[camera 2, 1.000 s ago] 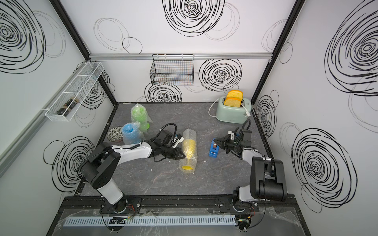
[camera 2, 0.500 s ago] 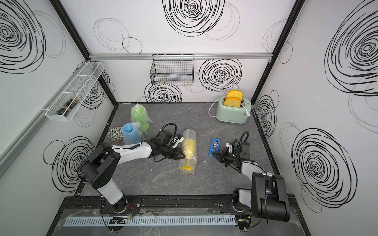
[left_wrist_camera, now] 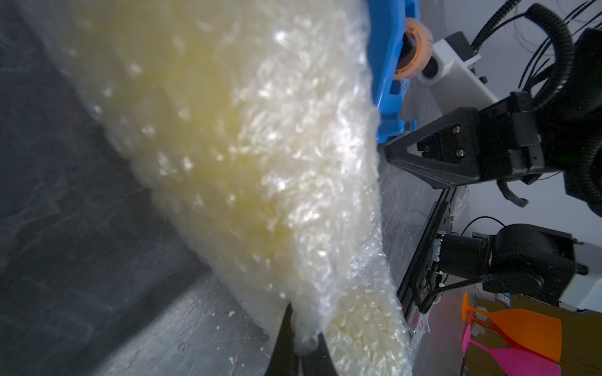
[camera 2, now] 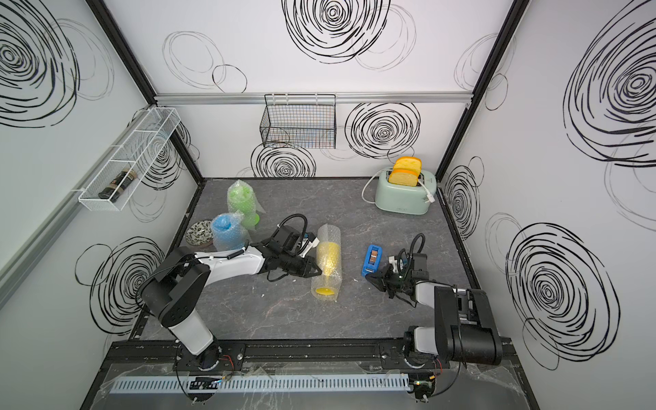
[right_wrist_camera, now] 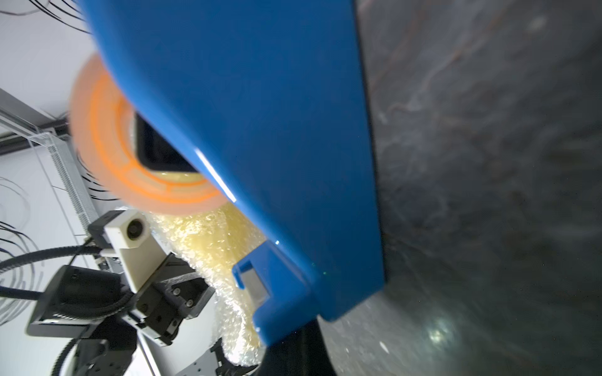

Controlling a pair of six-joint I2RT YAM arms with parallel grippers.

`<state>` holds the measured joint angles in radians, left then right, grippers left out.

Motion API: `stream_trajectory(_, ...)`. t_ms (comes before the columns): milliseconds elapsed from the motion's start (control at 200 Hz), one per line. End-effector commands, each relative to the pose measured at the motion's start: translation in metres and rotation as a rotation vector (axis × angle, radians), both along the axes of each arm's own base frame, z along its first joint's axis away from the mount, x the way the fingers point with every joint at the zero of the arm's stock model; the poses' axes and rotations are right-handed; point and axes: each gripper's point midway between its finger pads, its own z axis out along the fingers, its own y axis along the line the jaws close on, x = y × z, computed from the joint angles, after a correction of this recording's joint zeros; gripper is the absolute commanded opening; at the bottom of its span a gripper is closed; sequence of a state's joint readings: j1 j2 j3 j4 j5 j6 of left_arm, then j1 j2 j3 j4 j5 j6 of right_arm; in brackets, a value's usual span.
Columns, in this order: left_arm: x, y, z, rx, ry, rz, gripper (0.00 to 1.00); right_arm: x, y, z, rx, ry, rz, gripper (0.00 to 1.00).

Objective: Wrap wine glasses in bubble wrap
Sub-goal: Tear off the tape using the Tape Cutter.

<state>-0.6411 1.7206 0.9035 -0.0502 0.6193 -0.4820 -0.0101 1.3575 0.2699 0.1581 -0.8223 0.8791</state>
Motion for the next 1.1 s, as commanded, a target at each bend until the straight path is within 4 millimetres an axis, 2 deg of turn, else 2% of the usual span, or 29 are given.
stream_trajectory(0, 0.004, -0.005, 0.002, -0.014, -0.033, -0.009, 0.00, -0.011, -0.011, -0.028, -0.154, 0.070, -0.019, 0.00)
stream_trajectory(115, 0.008, -0.005, 0.008, -0.010, -0.047, -0.011, 0.00, -0.011, -0.009, -0.026, -0.154, 0.069, -0.009, 0.00)
stream_trajectory(175, 0.007, -0.005, 0.007, -0.011, -0.043, -0.009, 0.00, -0.009, -0.006, -0.016, -0.135, 0.038, 0.008, 0.00)
stream_trajectory(255, 0.004, -0.006, 0.002, -0.016, -0.030, -0.014, 0.00, -0.003, 0.003, 0.007, -0.107, -0.049, 0.049, 0.00)
stream_trajectory(390, 0.007, -0.007, 0.009, -0.012, -0.039, -0.016, 0.00, 0.017, 0.018, 0.066, -0.160, -0.276, 0.200, 0.00)
stream_trajectory(490, 0.004, -0.007, 0.006, -0.020, -0.034, -0.017, 0.00, 0.031, 0.031, 0.101, -0.201, -0.427, 0.318, 0.00)
stream_trajectory(575, 0.005, -0.007, 0.009, -0.015, -0.043, -0.022, 0.00, 0.040, 0.045, 0.117, -0.236, -0.503, 0.414, 0.00)
stream_trajectory(675, 0.006, -0.006, 0.009, -0.015, -0.046, -0.019, 0.00, 0.048, 0.072, 0.133, -0.297, -0.618, 0.586, 0.00)
stream_trajectory(771, 0.005, -0.008, 0.006, -0.014, -0.038, -0.025, 0.00, 0.055, 0.099, 0.142, -0.355, -0.683, 0.747, 0.00)
stream_trajectory(866, 0.007, -0.007, 0.009, -0.008, -0.048, -0.026, 0.00, 0.059, 0.118, 0.138, -0.418, -0.681, 0.906, 0.00)
stream_trajectory(1001, 0.004, -0.008, 0.003, -0.008, -0.036, -0.025, 0.00, 0.061, 0.122, 0.116, -0.568, -0.575, 1.079, 0.00)
stream_trajectory(1096, 0.006, -0.009, 0.009, -0.011, -0.048, -0.029, 0.00, 0.058, 0.126, 0.109, -0.599, -0.537, 1.138, 0.00)
